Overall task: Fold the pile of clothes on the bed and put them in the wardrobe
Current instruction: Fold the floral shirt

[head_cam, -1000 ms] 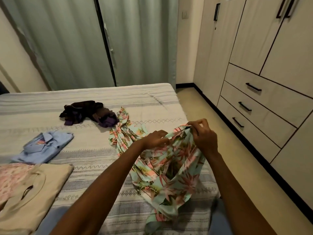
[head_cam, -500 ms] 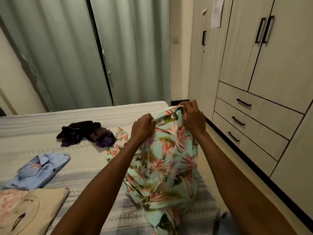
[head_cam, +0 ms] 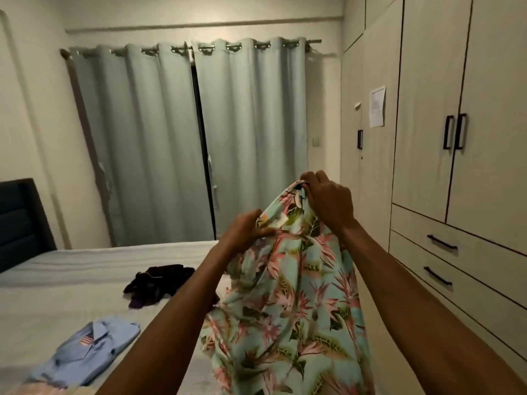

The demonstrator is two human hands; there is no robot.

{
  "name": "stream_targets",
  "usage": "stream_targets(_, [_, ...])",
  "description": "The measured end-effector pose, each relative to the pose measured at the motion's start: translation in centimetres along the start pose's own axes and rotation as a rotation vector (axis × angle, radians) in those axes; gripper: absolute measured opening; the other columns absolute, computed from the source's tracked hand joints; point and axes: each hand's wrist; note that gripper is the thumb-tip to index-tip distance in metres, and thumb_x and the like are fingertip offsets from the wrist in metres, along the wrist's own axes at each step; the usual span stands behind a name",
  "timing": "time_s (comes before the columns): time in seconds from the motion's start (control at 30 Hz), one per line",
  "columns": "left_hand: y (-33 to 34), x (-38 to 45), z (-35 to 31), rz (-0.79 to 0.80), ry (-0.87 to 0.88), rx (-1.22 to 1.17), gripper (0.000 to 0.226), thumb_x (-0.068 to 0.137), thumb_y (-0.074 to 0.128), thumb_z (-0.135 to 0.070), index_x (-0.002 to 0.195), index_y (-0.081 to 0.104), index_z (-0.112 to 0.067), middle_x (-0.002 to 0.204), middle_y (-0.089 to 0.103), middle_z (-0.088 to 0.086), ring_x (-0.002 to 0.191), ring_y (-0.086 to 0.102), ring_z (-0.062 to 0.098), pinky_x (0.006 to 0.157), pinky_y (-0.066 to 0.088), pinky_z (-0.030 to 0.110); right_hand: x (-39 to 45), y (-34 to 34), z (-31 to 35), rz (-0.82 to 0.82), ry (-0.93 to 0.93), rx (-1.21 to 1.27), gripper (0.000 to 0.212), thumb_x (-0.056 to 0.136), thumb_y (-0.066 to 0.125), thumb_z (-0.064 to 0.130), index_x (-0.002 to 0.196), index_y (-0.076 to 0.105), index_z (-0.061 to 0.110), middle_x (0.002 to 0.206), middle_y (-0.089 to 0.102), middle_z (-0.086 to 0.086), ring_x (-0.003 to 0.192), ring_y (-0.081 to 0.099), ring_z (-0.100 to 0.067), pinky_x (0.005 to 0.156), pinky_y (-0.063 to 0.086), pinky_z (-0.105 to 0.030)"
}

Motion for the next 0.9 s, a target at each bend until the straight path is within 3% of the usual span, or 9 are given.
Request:
stream_targets(0.1, [-0.7, -0.3, -1.0, 0.008, -0.098, -0.403, 0.033, 0.089, 0.073, -0.027, 0.108, 0.060, -0.003, 0.095, 0.064, 0.014, 0.081, 0.063, 0.025, 0.069, 0.055, 0.037, 2.9, -0.8, 1.1, -0.072, 0.075, 0.010, 0.014, 0.102, 0.049, 0.031, 0.109, 0.058, 0.022, 0.091, 0.060, -0.001, 0.060, 0.062, -0.025, 0.045, 0.043, -0.029])
stream_targets(0.17, [-1.3, -0.3, -1.2, 0.021, -0.165, -0.521, 0.031, 0.091, 0.070, -0.019, 0.111, 0.058, 0.002, 0.093, 0.060, 0.013, 0.079, 0.060, 0.024, 0.067, 0.054, 0.034, 4.4, -1.4, 1.5, -0.100, 0.091, 0.015, 0.012, 0.101, 0.052, 0.028, 0.108, 0.059, 0.021, 0.091, 0.060, -0.001, 0.069, 0.062, -0.026, 0.048, 0.039, -0.029])
stream_targets(0.33, [-4.2, 1.0, -0.1, -0.134, -0.215, -0.294, 0.015, 0.093, 0.064, -0.017, 0.102, 0.069, -0.005, 0.084, 0.068, 0.015, 0.072, 0.065, 0.026, 0.074, 0.057, 0.046, 6.9, -2.1, 1.4, -0.106, 0.164, 0.069, 0.016, 0.100, 0.051, 0.029, 0.108, 0.059, 0.018, 0.097, 0.064, -0.003, 0.083, 0.062, -0.028, 0.056, 0.045, -0.034])
stream_targets(0.47, [-8.4, 1.9, -1.0, -0.333, -0.183, -0.135, 0.020, 0.092, 0.059, -0.013, 0.096, 0.079, -0.011, 0.079, 0.072, 0.014, 0.068, 0.064, 0.022, 0.062, 0.047, 0.028, 8.0, -2.5, -0.1, -0.054, 0.192, -0.041, 0.016, 0.094, 0.061, 0.031, 0.099, 0.060, 0.015, 0.093, 0.069, -0.005, 0.086, 0.062, -0.032, 0.065, 0.043, -0.037])
stream_targets(0.57, [-12.6, 3.6, -2.0, -0.463, -0.183, 0.004, 0.022, 0.091, 0.058, -0.018, 0.097, 0.079, -0.016, 0.088, 0.073, 0.014, 0.078, 0.067, 0.028, 0.068, 0.049, 0.028, 9.5, -3.2, -1.2, 0.035, 0.088, -0.154, 0.024, 0.093, 0.065, 0.037, 0.095, 0.059, 0.014, 0.087, 0.069, -0.005, 0.078, 0.065, -0.032, 0.058, 0.044, -0.034])
stream_targets(0.67, [-16.0, 5.2, -3.2, -0.522, -0.161, 0.237, 0.021, 0.093, 0.053, -0.026, 0.095, 0.074, -0.021, 0.089, 0.072, 0.011, 0.078, 0.069, 0.033, 0.075, 0.059, 0.041, 11.5, -4.3, -1.3, 0.132, 0.026, -0.246, 0.018, 0.095, 0.062, 0.029, 0.101, 0.056, 0.013, 0.087, 0.069, -0.006, 0.075, 0.070, -0.034, 0.055, 0.047, -0.034])
stream_targets(0.73, [-17.7, 6.0, -4.4, -0.525, -0.165, 0.268, 0.019, 0.091, 0.054, -0.023, 0.091, 0.071, -0.017, 0.085, 0.070, 0.011, 0.074, 0.069, 0.032, 0.073, 0.060, 0.044, 13.3, -5.2, -0.6, 0.186, 0.056, -0.259, 0.021, 0.095, 0.055, 0.017, 0.116, 0.054, 0.011, 0.098, 0.070, -0.010, 0.086, 0.070, -0.037, 0.062, 0.046, -0.035])
stream_targets(0.8, [-19.2, 6.5, -6.1, -0.523, -0.195, 0.150, 0.016, 0.087, 0.054, -0.016, 0.083, 0.070, -0.011, 0.077, 0.070, 0.011, 0.067, 0.069, 0.030, 0.066, 0.062, 0.043, 15.1, -6.3, 0.1, 0.272, 0.142, -0.213, 0.031, 0.094, 0.053, 0.015, 0.123, 0.053, 0.009, 0.107, 0.069, -0.014, 0.097, 0.067, -0.038, 0.067, 0.041, -0.035])
stream_targets(0.9, [-21.1, 6.8, -9.0, -0.490, -0.240, -0.322, 0.017, 0.079, 0.053, -0.004, 0.078, 0.069, -0.003, 0.065, 0.072, 0.013, 0.060, 0.072, 0.029, 0.062, 0.063, 0.042, 18.0, -8.0, 0.5, 0.341, 0.382, 0.095, 0.018, 0.082, 0.058, 0.020, 0.095, 0.062, 0.009, 0.096, 0.070, -0.016, 0.088, 0.068, -0.036, 0.069, 0.048, -0.031])
Point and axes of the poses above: each hand's wrist, its own x-axis towards the middle knuckle, its own y-axis out of the palm, z = x × y
